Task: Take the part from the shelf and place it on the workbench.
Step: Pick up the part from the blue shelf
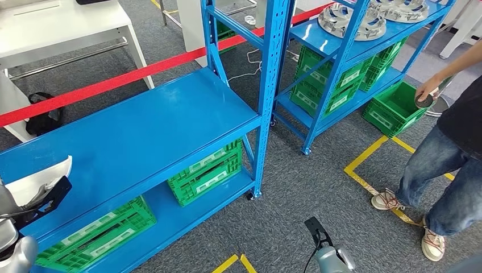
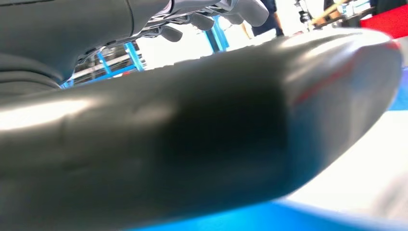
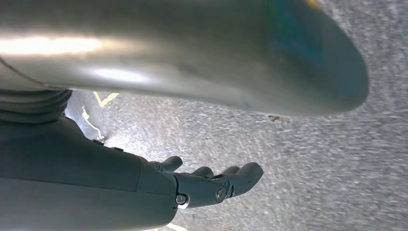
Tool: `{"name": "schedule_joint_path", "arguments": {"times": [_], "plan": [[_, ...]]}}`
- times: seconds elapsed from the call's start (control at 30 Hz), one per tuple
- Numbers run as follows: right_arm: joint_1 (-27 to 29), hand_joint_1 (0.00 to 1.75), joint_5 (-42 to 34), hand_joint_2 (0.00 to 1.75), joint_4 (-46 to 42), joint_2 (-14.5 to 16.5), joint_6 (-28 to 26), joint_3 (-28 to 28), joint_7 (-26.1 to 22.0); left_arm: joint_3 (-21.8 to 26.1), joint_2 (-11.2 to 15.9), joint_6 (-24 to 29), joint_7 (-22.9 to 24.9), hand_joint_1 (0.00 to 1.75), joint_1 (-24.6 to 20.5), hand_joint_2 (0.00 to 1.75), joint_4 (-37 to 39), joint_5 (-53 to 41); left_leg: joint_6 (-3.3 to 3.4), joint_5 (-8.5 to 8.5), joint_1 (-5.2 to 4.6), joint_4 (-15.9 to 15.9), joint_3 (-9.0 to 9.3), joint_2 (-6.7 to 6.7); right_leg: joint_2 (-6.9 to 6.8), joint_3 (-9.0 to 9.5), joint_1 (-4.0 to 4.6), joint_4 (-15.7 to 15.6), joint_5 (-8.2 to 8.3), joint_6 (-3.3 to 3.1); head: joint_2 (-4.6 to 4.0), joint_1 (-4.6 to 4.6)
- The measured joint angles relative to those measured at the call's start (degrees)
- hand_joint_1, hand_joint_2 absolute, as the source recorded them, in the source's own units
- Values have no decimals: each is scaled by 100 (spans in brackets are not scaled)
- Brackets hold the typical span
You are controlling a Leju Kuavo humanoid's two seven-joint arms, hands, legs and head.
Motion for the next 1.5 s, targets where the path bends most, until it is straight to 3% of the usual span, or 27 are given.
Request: {"name": "schedule_joint_path", "arguments": {"times": [0.1, 0.27, 0.47, 0.53, 0.6, 0.67, 0.73, 0.8, 0.83, 0.87, 0.93, 0.97, 1.03, 1.1, 1.17, 1.2, 1.27, 1.33, 1.37, 1.4, 1.43, 1.5], "plan": [[7, 0, 13, 0, 2, 3, -1, -13, 7, 71, 121, -44, -119, 0, 21, 0, 34, 22, -22, -52, -38, 43, -10, -7, 16, 117, 2, -268, -8, -53, 0, -10], [10, 0, 26, 0, 3, 4, -2, -49, 13, 133, 271, -201, -555, 0, 25, 0, 92, 76, -15, -40, -46, -55, 52, 9, 35, 137, 8, -283, -27, -91, 0, -15], [-2, 0, 48, 0, 3, 5, -1, -74, 42, 177, 356, -330, -857, 0, -170, 0, 100, 60, -75, -25, -46, -83, 63, 8, 19, 148, 12, -283, -31, -119, 0, -13], [-2, 0, 54, 0, 3, 8, -1, -92, 49, 178, 365, -332, -873, 0, -233, 87, 99, 39, -77, -26, -52, -73, 58, 8, 19, 156, -3, -300, -16, -113, 0, -13], [-2, 0, 59, 0, 2, 21, -2, -111, 49, 179, 376, -287, -862, 0, -262, 175, 89, 32, -11, 31, -46, -157, 103, 13, 22, 187, -17, -357, 22, -71, 0, -13], [-2, 0, 69, 0, 2, 33, -4, -131, 45, 179, 379, -227, -844, 0, -288, 175, 74, 18, 76, 158, -13, -362, 216, 43, 20, 167, -1, -275, -49, -26, 0, -5], [-3, 0, 80, 0, 3, 34, -5, -143, 43, 179, 375, -204, -827, 0, -316, 87, 73, -7, 104, 231, 15, -475, 271, 78, 15, -57, 3, 229, -339, 4, 0, 19], [-1, 0, 91, 0, 3, 35, -5, -151, 44, 179, 374, -214, -828, 0, -311, 0, 88, -26, 90, 223, 34, -459, 247, 89, 12, -364, -32, 868, -591, 56, 0, 34], [2, 0, 98, 0, 3, 35, -6, -159, 45, 179, 374, -222, -846, 0, -300, 0, 98, -31, 68, 207, 52, -432, 232, 89, 8, -422, -59, 984, -585, 90, 0, 36], [3, 0, 105, 0, 3, 34, -7, -166, 47, 179, 374, -231, -869, 0, -292, 0, 106, -39, 30, 181, 80, -390, 214, 86, 3, -371, -89, 884, -478, 128, 0, 36], [-4, 0, 116, 0, 3, 32, -10, -178, 48, 179, 375, -240, -910, 0, -288, 0, 112, -51, -89, 97, 148, -232, 161, 79, -1, -38, -148, 252, -181, 213, 0, 39], [-9, 0, 120, 0, 4, 40, -11, -181, 47, 179, 383, -241, -919, 0, -291, 0, 111, -55, -157, 36, 164, -122, 113, 73, 17, 95, -161, -18, -103, 218, 0, 49], [-10, 0, 127, 0, 6, 50, -10, -186, 48, 178, 394, -259, -941, 0, -298, 0, 107, -56, -255, -41, 158, 16, 34, 58, 56, 153, -151, -156, -133, 118, 0, 65], [-9, 0, 133, 0, 7, 52, -11, -193, 50, 177, 401, -345, -1001, 0, -299, 0, 110, -55, -300, -50, 157, 26, 10, 43, 64, 121, -146, -108, -138, -24, 0, 68], [-12, 0, 135, 0, 7, 52, -12, -196, 55, 177, 417, -494, -1115, 0, -306, 0, 116, -54, -332, -138, 170, 150, -46, 49, 63, 124, -153, -113, -133, -97, 0, 56], [-11, 0, 135, 0, 7, 52, -12, -197, 60, 177, 428, -576, -1175, 0, -318, 0, 120, -54, -346, -263, 174, 364, -148, 56, 63, 128, -156, -119, -131, -123, 0, 49], [-11, 0, 135, 0, 7, 52, -12, -199, 73, 175, 443, -741, -1256, 0, -345, 0, 133, -58, -359, -602, 173, 1086, -493, 64, 61, 129, -146, -123, -130, -148, 0, 43], [-11, 0, 137, 0, 7, 51, -12, -202, 82, 174, 461, -898, -1286, 0, -357, 0, 157, -87, -344, -733, 171, 1614, -770, 64, 61, 131, -131, -123, -134, -157, 0, 43], [-11, 0, 138, 0, 7, 50, -12, -205, 85, 172, 470, -957, -1293, 0, -362, 0, 167, -116, -321, -641, 167, 1590, -776, 63, 62, 136, -124, -123, -135, -158, 0, 43], [-12, 0, 141, 0, 7, 50, -12, -208, 85, 166, 480, -1000, -1296, 0, -374, 0, 173, -148, -287, -456, 157, 1345, -674, 63, 64, 145, -117, -123, -137, -158, 0, 43], [-12, 0, 144, 0, 7, 51, -11, -213, 85, 155, 492, -1032, -1294, 0, -395, 0, 176, -182, -243, -237, 142, 958, -503, 63, 65, 154, -111, -125, -138, -157, 0, 43], [-15, 0, 149, 0, 7, 58, -8, -220, 85, 123, 515, -1067, -1284, 0, -454, 0, 179, -229, -169, 11, 91, 288, -196, 61, 65, 157, -104, -137, -130, -125, 0, 44]]}}
